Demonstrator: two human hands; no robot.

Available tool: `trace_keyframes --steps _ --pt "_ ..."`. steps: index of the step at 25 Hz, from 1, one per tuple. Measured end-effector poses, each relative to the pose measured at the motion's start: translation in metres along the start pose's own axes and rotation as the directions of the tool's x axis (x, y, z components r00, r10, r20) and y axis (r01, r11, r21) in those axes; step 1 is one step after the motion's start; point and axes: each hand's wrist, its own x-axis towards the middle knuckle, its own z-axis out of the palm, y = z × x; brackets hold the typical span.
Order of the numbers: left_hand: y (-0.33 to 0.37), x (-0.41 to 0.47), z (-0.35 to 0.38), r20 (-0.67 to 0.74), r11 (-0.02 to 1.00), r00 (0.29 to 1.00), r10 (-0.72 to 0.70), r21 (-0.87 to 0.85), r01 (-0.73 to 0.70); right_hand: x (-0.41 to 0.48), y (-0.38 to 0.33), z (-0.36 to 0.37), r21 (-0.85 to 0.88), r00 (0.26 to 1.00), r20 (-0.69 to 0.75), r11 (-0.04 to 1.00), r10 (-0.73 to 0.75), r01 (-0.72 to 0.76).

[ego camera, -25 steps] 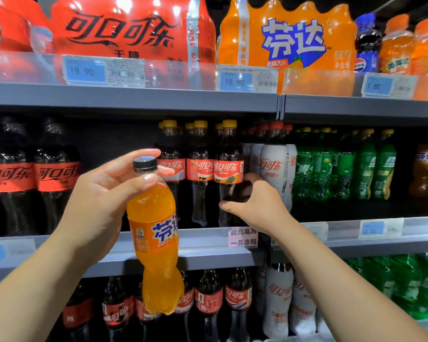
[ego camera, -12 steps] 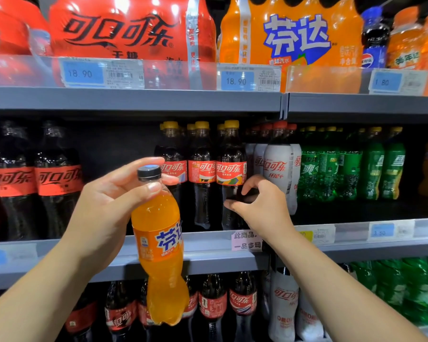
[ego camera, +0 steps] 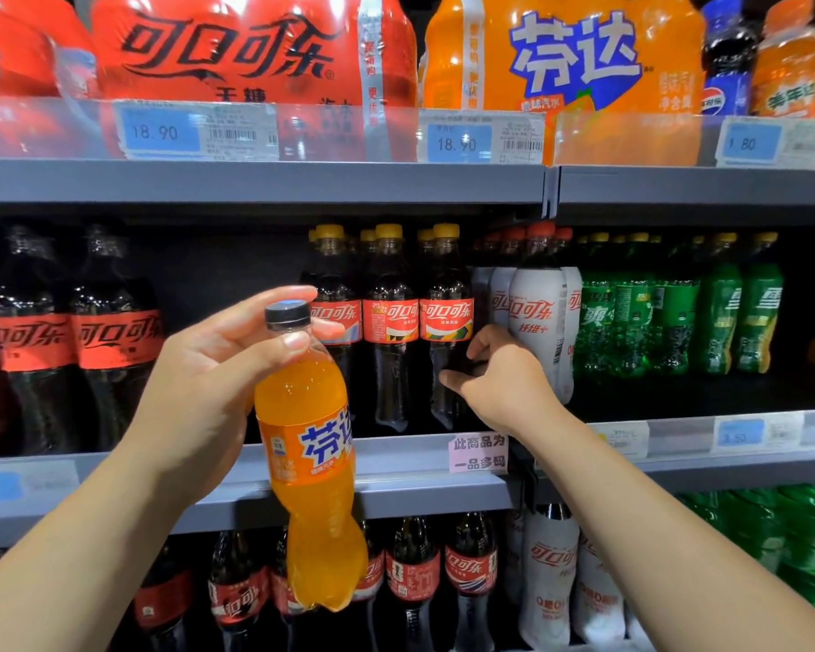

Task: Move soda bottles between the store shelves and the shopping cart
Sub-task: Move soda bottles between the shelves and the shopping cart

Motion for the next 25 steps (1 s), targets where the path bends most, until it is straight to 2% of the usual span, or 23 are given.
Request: trace_keyframes --steps 2,4,5,7,9,11,12,14,19,25 --pt "0.0 0.001 0.001 0.007 1.0 1.0 -0.015 -0.005 0.015 -0.006 -0.006 -0.004 -0.054 1.0 -0.007 0.999 0.005 -0.005" --pt "0.002 0.003 0.003 0.019 0.999 0.999 -0.029 -0.028 0.03 -0.023 -0.011 -0.011 -0.107 0.995 -0.076 0.993 -0.061 0.053" --pt "0.003 0.004 0.003 0.03 0.998 0.999 -0.035 -0.046 0.036 -0.036 -0.013 -0.015 -0.067 0.982 -0.138 0.99 -0.133 0.125" --pt "0.006 0.007 0.005 0.062 0.995 0.997 -0.051 -0.088 0.056 -0.066 -0.015 -0.02 0.178 0.95 -0.176 0.941 -0.257 0.288" --pt "0.007 0.01 0.009 0.104 0.985 0.992 -0.077 -0.145 0.092 -0.093 -0.017 -0.021 0.464 0.94 0.037 0.839 -0.339 0.285" --pt "0.007 0.012 0.018 0.156 0.974 0.982 -0.108 -0.18 0.136 -0.111 -0.016 -0.016 0.573 0.876 0.277 0.8 -0.394 0.179" --pt "0.006 0.012 0.023 0.181 0.969 0.976 -0.118 -0.193 0.153 -0.117 -0.015 -0.012 0.587 0.849 0.345 0.798 -0.399 0.137" --pt "0.004 0.013 0.034 0.227 0.958 0.967 -0.114 -0.231 0.167 -0.126 -0.011 -0.004 0.613 0.842 0.384 0.786 -0.378 0.074" --pt "0.002 0.013 0.063 0.351 0.956 0.934 -0.072 -0.242 0.165 -0.142 0.0 -0.009 0.666 0.92 0.292 0.746 -0.262 0.001" --pt "-0.014 0.01 0.101 0.398 0.994 0.911 0.105 -0.075 -0.082 -0.168 0.025 -0.055 0.552 0.992 0.075 0.833 -0.101 0.043"
